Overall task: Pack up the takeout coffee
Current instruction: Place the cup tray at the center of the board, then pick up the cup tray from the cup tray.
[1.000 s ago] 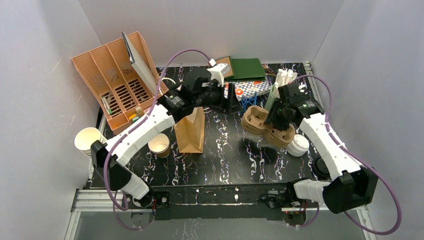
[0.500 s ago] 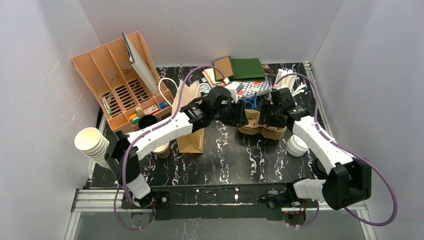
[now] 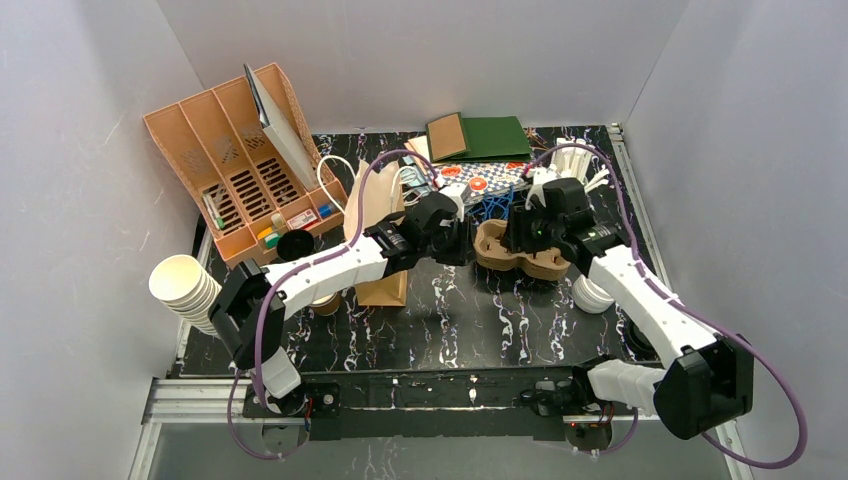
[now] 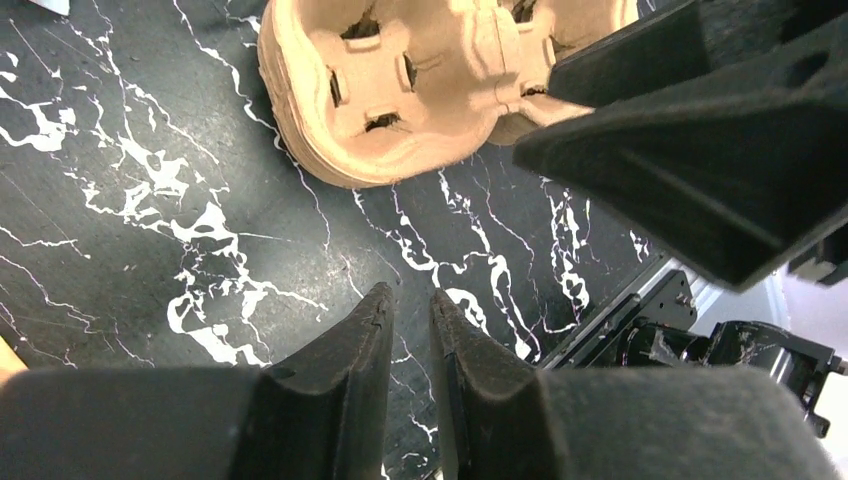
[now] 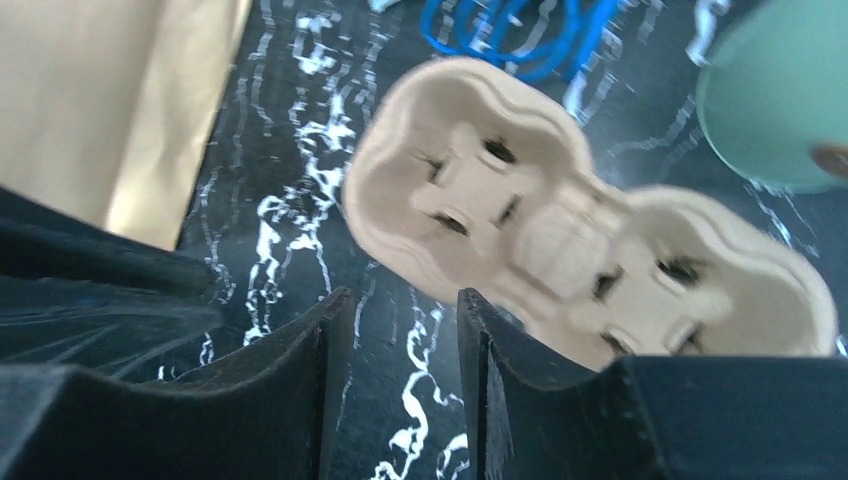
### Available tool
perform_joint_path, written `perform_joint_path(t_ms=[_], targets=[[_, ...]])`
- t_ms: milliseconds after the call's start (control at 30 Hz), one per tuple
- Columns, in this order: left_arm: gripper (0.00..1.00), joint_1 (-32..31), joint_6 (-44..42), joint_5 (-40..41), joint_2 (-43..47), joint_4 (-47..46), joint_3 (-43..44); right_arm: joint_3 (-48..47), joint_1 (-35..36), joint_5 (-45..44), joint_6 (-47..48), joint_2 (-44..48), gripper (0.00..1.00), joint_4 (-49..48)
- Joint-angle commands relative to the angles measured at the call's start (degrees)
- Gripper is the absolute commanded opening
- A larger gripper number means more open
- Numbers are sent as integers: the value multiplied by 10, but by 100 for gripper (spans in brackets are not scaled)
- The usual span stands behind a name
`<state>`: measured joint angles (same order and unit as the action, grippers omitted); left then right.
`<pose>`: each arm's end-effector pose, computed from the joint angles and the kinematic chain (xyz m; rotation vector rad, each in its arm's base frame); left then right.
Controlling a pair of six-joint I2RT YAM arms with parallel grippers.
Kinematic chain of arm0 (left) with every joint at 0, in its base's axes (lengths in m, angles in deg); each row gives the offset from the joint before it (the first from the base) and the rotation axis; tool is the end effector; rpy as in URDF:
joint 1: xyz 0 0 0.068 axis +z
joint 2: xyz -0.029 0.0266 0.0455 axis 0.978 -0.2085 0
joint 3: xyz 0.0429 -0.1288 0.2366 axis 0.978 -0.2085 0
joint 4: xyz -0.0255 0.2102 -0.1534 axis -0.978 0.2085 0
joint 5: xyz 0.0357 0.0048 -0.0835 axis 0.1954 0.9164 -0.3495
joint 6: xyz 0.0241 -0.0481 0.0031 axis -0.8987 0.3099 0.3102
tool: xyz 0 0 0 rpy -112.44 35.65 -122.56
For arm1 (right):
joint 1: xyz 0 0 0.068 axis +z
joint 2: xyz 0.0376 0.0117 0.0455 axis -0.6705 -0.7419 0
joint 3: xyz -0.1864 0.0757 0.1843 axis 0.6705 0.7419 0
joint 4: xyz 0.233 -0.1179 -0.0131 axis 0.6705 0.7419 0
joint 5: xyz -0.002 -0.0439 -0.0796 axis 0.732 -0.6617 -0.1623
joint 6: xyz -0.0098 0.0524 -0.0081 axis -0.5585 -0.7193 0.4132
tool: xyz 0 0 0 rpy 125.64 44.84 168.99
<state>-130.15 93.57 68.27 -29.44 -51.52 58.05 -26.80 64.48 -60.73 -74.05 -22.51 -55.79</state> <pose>0.2307 -0.2998 0.2831 0.3779 2.2142 -0.9160 0.2328 0.0988 0.2926 -0.2286 2.2762 0.4158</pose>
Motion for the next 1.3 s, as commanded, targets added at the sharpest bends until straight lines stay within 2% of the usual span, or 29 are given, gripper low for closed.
perform_joint_path(t_ms=[0,233,733,867,1067,1267], targets=[[17,13,15,34,6,-25,-7,-13,30,73,74,-23,50,-100],[15,61,26,25,-26,-37,7,-68,49,39,97,-106,53,-104],[15,81,-5,43,-42,-32,18,-66,88,-3,93,-167,54,-86],[15,81,-5,32,-47,-33,20,-68,94,-12,94,-178,50,-79],[15,81,-7,24,-50,-32,21,-69,97,-11,94,-177,32,-76],[15,81,-11,24,-54,-30,27,-70,97,-8,98,-177,37,-70]])
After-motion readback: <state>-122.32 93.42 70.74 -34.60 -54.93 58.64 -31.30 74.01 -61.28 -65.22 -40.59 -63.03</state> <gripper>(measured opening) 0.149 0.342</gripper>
